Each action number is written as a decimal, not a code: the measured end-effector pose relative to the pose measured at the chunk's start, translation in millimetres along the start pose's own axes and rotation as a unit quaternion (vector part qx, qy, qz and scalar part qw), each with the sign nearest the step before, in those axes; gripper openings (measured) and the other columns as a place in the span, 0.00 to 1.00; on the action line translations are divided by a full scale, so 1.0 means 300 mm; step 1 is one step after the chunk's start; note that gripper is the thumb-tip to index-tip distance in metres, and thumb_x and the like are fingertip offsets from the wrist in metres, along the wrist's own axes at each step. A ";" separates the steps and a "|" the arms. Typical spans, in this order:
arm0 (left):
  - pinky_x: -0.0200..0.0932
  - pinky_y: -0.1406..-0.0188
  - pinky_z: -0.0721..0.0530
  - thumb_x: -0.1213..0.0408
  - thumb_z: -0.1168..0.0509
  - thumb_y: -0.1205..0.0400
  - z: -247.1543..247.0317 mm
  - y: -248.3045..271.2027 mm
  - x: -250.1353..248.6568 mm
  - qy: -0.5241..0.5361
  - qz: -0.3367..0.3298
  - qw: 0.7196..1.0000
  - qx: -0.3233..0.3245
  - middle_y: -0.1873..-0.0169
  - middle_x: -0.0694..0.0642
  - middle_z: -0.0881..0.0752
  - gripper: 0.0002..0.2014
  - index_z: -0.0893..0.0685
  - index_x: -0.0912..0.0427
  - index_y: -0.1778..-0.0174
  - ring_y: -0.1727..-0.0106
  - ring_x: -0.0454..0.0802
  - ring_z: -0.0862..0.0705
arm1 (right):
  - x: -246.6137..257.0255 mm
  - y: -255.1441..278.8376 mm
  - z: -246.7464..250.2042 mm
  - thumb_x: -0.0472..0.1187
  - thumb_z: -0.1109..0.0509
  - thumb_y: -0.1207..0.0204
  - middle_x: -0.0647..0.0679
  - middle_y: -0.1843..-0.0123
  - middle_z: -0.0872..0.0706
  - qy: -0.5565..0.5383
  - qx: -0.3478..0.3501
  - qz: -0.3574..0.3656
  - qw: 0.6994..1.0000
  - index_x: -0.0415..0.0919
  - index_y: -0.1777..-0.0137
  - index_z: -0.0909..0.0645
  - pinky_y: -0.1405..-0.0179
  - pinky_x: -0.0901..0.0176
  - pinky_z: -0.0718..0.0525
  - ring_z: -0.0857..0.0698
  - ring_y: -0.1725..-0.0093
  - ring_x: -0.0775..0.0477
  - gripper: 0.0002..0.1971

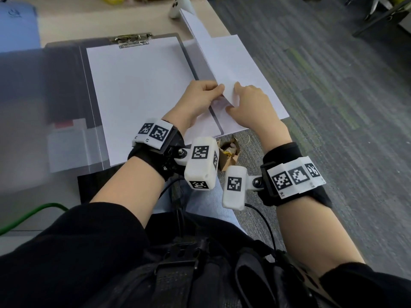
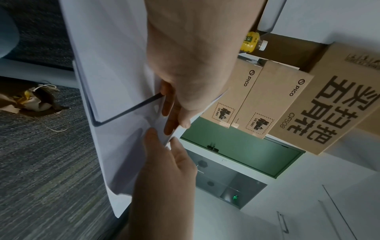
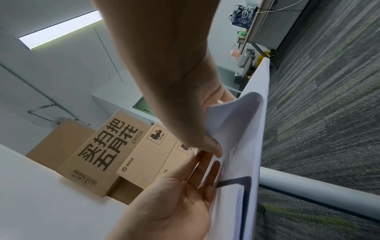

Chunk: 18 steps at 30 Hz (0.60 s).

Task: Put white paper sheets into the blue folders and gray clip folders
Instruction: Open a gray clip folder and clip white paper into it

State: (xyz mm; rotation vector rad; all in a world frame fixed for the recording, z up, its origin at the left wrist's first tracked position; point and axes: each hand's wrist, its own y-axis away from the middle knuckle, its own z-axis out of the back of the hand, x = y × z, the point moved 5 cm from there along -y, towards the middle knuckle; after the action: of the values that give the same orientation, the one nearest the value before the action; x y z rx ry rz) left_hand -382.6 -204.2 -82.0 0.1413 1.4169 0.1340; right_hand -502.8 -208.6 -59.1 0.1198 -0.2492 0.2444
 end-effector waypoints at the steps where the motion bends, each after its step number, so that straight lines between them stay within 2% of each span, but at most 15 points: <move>1: 0.44 0.49 0.23 0.64 0.38 0.16 0.001 0.001 0.001 0.002 0.001 1.000 -0.001 0.63 0.61 0.17 0.13 0.16 0.71 0.58 0.58 0.52 0.20 | 0.002 0.002 0.002 0.47 0.35 0.22 0.34 0.39 0.22 -0.011 -0.004 -0.003 1.000 0.34 0.33 0.30 0.53 0.53 0.29 0.21 0.39 0.31 0.22; 2: 0.45 0.48 0.23 0.64 0.39 0.16 0.003 0.000 0.003 0.003 0.001 1.000 -0.003 0.60 0.63 0.17 0.14 0.16 0.73 0.54 0.56 0.52 0.20 | 0.005 0.005 0.004 0.48 0.34 0.22 0.34 0.39 0.22 -0.019 -0.008 -0.005 1.000 0.34 0.34 0.29 0.52 0.52 0.28 0.21 0.39 0.31 0.23; 4: 0.47 0.44 0.21 0.65 0.39 0.15 0.003 0.004 -0.001 0.010 0.000 1.000 -0.003 0.57 0.64 0.16 0.12 0.16 0.72 0.53 0.54 0.53 0.19 | 0.010 0.010 0.005 0.50 0.34 0.23 0.34 0.39 0.22 -0.028 -0.013 -0.013 0.999 0.34 0.34 0.30 0.51 0.51 0.27 0.21 0.40 0.31 0.24; 7: 0.46 0.36 0.21 0.66 0.42 0.14 -0.005 0.020 -0.020 0.034 0.001 0.999 0.015 0.53 0.61 0.13 0.12 0.15 0.68 0.45 0.49 0.50 0.16 | 0.012 0.019 0.016 0.40 0.37 0.22 0.34 0.37 0.23 -0.037 -0.037 -0.035 0.998 0.34 0.30 0.33 0.53 0.50 0.29 0.22 0.38 0.30 0.22; 8: 0.43 0.37 0.21 0.65 0.43 0.14 -0.005 0.027 -0.028 0.032 -0.001 0.999 0.024 0.51 0.59 0.13 0.13 0.16 0.65 0.42 0.48 0.47 0.15 | 0.011 0.023 0.028 0.36 0.40 0.22 0.33 0.37 0.23 -0.042 -0.055 -0.046 0.997 0.33 0.31 0.33 0.55 0.50 0.31 0.22 0.38 0.30 0.20; 10: 0.36 0.48 0.24 0.63 0.45 0.13 -0.001 0.037 -0.035 0.016 -0.002 0.999 0.032 0.50 0.55 0.12 0.13 0.17 0.60 0.40 0.47 0.41 0.16 | 0.001 0.034 0.064 0.31 0.44 0.22 0.32 0.38 0.21 -0.044 -0.096 -0.074 0.992 0.32 0.34 0.31 0.57 0.51 0.32 0.21 0.40 0.30 0.16; 12: 0.35 0.55 0.25 0.63 0.45 0.13 0.026 0.047 -0.035 0.020 -0.005 1.000 0.016 0.50 0.51 0.11 0.12 0.17 0.56 0.41 0.45 0.40 0.15 | -0.003 0.046 0.104 0.28 0.46 0.23 0.32 0.41 0.20 -0.040 -0.141 -0.096 0.985 0.32 0.37 0.28 0.60 0.52 0.32 0.20 0.44 0.30 0.16; 15: 0.39 0.53 0.20 0.65 0.43 0.14 0.090 0.072 -0.031 0.065 -0.012 0.997 -0.032 0.54 0.49 0.11 0.10 0.16 0.53 0.48 0.44 0.45 0.14 | 0.009 0.055 0.155 0.26 0.49 0.28 0.33 0.52 0.21 -0.062 -0.208 -0.107 0.970 0.33 0.42 0.26 0.63 0.52 0.34 0.23 0.57 0.34 0.17; 18: 0.43 0.48 0.16 0.69 0.42 0.15 0.162 0.106 -0.036 0.074 -0.027 0.994 -0.070 0.54 0.52 0.12 0.10 0.16 0.58 0.46 0.44 0.48 0.14 | 0.032 0.068 0.193 0.25 0.49 0.28 0.40 0.60 0.27 -0.059 -0.263 -0.106 0.957 0.36 0.41 0.24 0.64 0.53 0.35 0.29 0.62 0.38 0.20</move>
State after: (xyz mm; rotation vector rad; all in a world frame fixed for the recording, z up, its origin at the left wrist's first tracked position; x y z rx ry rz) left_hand -336.4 -175.8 -58.7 -0.0240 1.5528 0.2023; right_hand -512.2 -195.2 1.0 -0.3674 -0.4093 -0.0491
